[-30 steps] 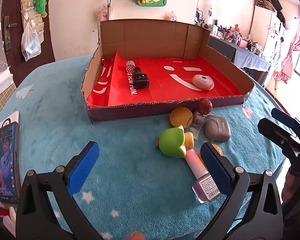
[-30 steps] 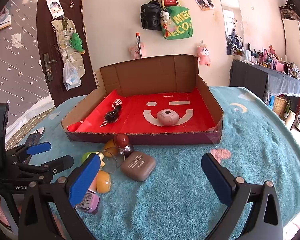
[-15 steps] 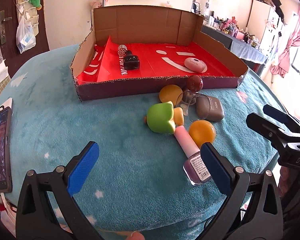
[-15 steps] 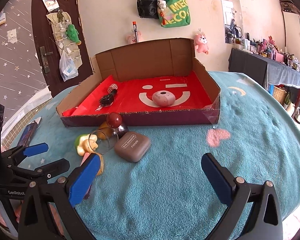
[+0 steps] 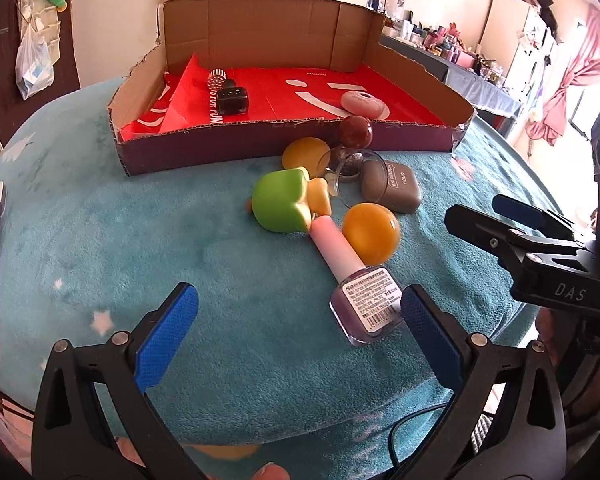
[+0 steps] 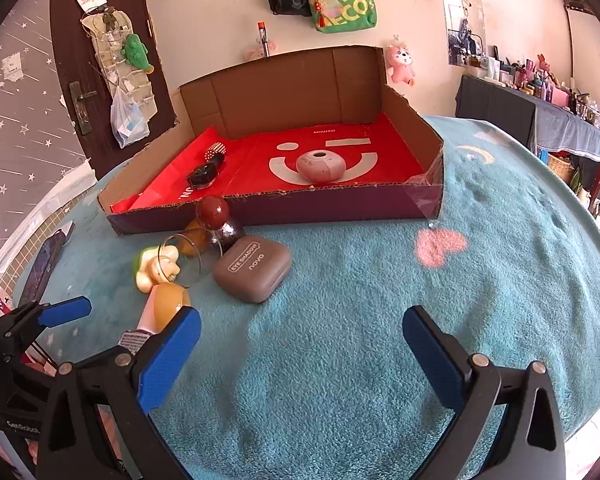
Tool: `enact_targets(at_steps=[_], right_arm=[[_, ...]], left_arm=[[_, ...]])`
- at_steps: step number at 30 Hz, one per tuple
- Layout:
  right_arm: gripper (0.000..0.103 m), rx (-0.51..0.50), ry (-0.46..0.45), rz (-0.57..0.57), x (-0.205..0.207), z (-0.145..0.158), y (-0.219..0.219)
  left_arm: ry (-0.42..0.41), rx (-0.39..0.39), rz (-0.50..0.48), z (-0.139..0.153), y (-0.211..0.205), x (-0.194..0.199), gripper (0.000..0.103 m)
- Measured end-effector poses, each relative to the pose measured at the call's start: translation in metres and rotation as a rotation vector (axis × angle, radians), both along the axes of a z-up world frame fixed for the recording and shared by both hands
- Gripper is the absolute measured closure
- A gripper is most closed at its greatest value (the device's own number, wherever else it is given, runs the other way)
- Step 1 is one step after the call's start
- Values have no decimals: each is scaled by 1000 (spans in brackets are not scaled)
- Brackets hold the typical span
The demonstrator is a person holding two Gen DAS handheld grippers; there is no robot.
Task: Organize rigid objects
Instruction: 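Grasp lilac nail polish with left gripper while right gripper grasps brown eye shadow compact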
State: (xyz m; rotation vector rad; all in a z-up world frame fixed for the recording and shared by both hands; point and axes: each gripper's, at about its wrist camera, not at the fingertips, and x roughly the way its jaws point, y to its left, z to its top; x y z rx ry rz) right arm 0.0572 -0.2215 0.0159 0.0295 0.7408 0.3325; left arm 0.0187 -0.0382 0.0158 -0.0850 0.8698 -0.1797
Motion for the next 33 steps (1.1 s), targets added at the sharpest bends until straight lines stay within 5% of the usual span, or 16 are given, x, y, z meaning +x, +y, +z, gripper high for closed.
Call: enact_targets(at_steps=[8, 20, 25, 28, 33], right_arm=[[0, -24, 14, -3, 17, -7, 1], [0, -101, 31, 79, 38, -12, 31], [8, -132, 39, 105, 45, -16, 44], [12, -150, 38, 120, 47, -16, 50], [29, -171, 38, 155, 47, -16, 58]], left_arm=[[-3, 45, -40, -7, -25, 1, 0], [-1, 71, 18, -11, 5, 11, 0], [-6, 64, 29, -11, 7, 12, 0], [-18, 61, 28, -10, 3, 15, 6], [-39, 44, 9, -8, -5, 16, 35]])
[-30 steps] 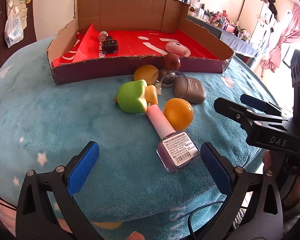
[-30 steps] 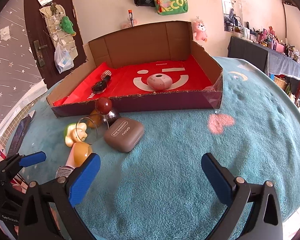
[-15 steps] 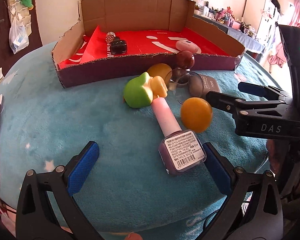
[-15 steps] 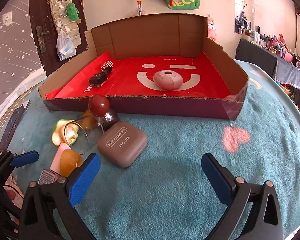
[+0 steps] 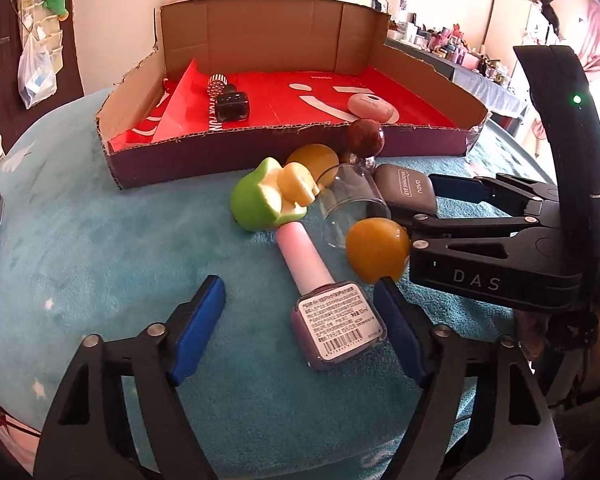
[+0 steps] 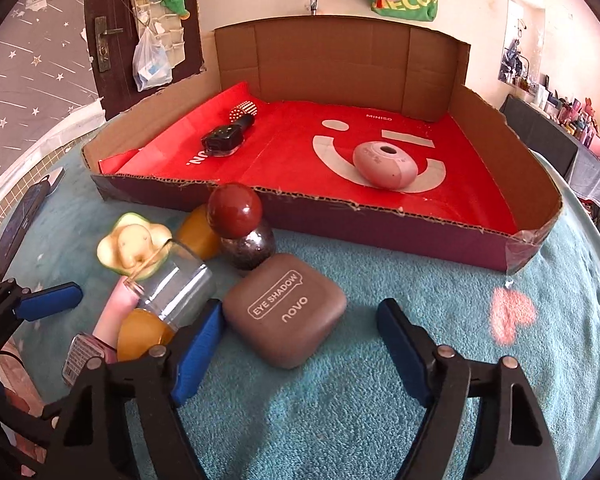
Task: Organize rigid objects
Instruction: 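Grasp lilac nail polish with left gripper while right gripper grasps brown eye shadow compact, then carry lilac polish in left gripper and eye shadow in right gripper into box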
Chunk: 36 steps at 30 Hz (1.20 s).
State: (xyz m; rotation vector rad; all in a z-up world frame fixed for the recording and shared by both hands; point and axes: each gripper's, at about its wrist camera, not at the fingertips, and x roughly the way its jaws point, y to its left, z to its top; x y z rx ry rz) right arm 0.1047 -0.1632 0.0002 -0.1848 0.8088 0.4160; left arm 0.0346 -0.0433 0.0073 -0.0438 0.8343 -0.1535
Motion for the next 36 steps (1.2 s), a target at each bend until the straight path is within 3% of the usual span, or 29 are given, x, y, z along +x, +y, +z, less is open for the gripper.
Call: enact_targets(at_steps=[3, 6, 18, 36], right_arm=[[40, 11, -1, 14, -1, 1, 1], [40, 27, 3, 10, -2, 1, -2], [40, 66, 17, -59, -18, 6, -29], [40, 150, -19, -26, -29, 33, -31]], left_arm=[[-12, -7, -28, 0, -5, -4, 51], [-16, -22, -54, 1, -8, -8, 63], [-29, -15, -70, 7, -5, -20, 63], [-127, -46, -22, 44, 19, -22, 65]])
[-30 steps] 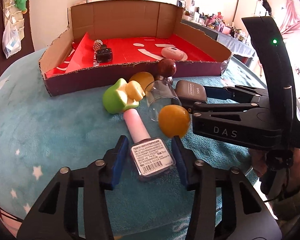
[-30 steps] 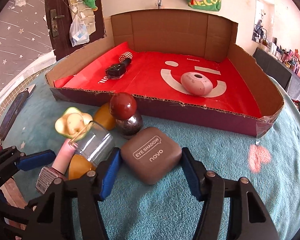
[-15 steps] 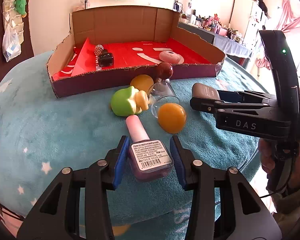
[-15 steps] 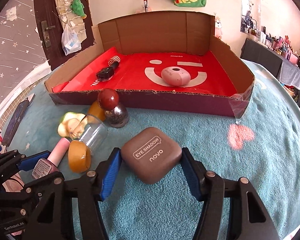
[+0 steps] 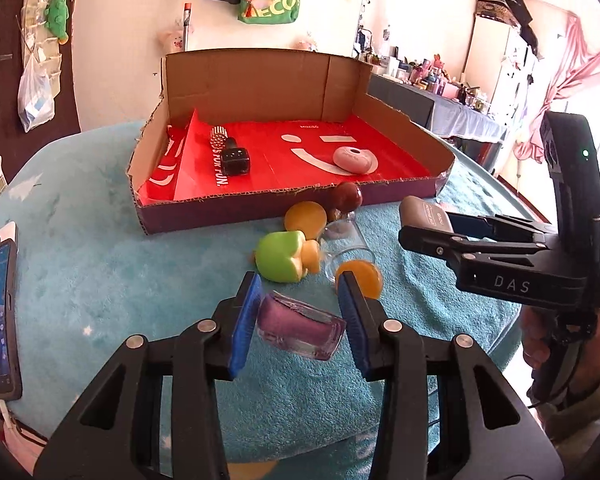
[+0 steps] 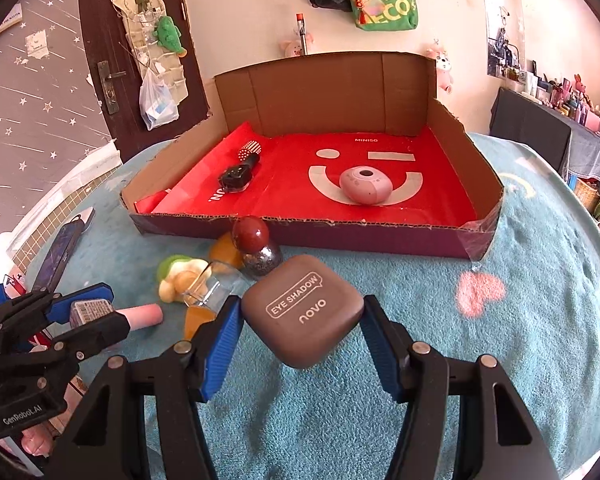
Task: Organize rigid objects
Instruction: 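Carry lilac polish in left gripper and eye shadow in right gripper into box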
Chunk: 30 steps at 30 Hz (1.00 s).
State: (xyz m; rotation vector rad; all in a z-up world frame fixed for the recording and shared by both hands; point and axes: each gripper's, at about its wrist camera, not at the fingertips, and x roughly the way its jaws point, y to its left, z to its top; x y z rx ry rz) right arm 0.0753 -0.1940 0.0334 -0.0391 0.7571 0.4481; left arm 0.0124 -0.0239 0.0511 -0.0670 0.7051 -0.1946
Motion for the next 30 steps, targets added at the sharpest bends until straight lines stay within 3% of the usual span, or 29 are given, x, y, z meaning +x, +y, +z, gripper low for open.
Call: enact_targets(at_steps=[9, 30], right_arm=[[40, 5, -11, 13, 0, 5, 3], [40, 44, -19, 53, 16, 26, 10]], left_arm=[[-40, 2, 42, 16, 14, 19, 67], [-50, -1, 18, 30, 19, 62, 67]])
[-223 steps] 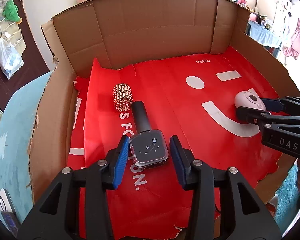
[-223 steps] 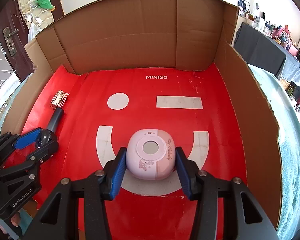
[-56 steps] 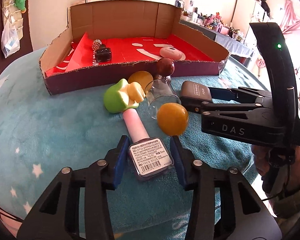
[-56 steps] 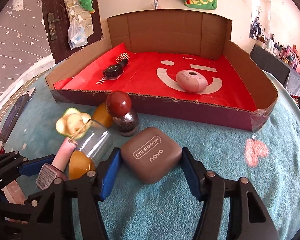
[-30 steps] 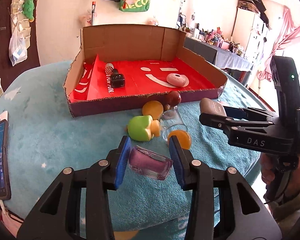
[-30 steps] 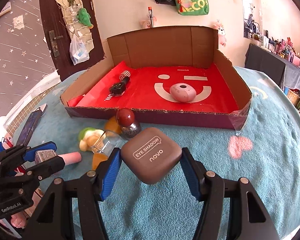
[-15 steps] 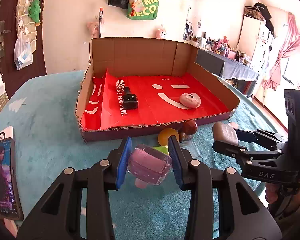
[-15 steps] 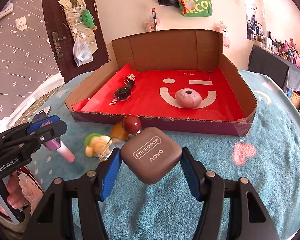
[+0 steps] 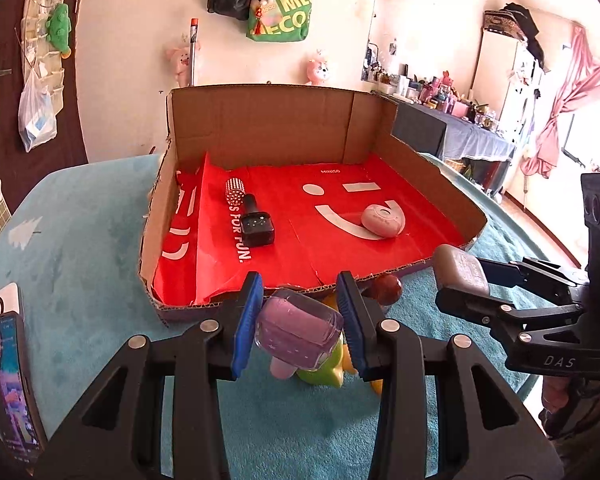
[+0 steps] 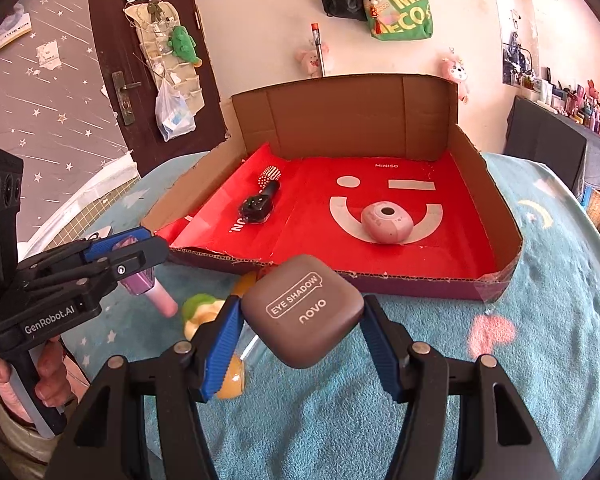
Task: Organize rigid objects
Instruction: 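Carry lilac polish in left gripper and eye shadow in right gripper into box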
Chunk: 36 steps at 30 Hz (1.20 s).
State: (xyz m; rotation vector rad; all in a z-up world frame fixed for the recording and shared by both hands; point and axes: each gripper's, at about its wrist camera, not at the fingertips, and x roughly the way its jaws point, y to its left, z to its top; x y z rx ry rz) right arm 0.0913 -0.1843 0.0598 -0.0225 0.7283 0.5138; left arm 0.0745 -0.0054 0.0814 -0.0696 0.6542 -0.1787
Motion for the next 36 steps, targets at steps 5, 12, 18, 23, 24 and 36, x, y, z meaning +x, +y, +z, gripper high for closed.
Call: enact_targets(at_steps=[5, 12, 18, 23, 24, 36], right_arm=[[40, 11, -10, 18, 7, 11, 3], [40, 7, -10, 26, 28, 22, 8], [40, 7, 54, 13, 57, 18, 6], [40, -2, 130, 11, 82, 7, 10], [40, -8, 142, 11, 86, 5, 11], [40, -58, 249, 20, 116, -21, 22]], left_arm=[[-13, 15, -10, 7, 0, 12, 67], [-3, 31, -34, 12, -2, 29, 67], [50, 18, -66, 9, 0, 51, 67], [119, 1, -89, -1, 3, 70, 67], [132, -5, -92, -4, 4, 74, 67], [224, 15, -104, -25, 2, 100, 67]])
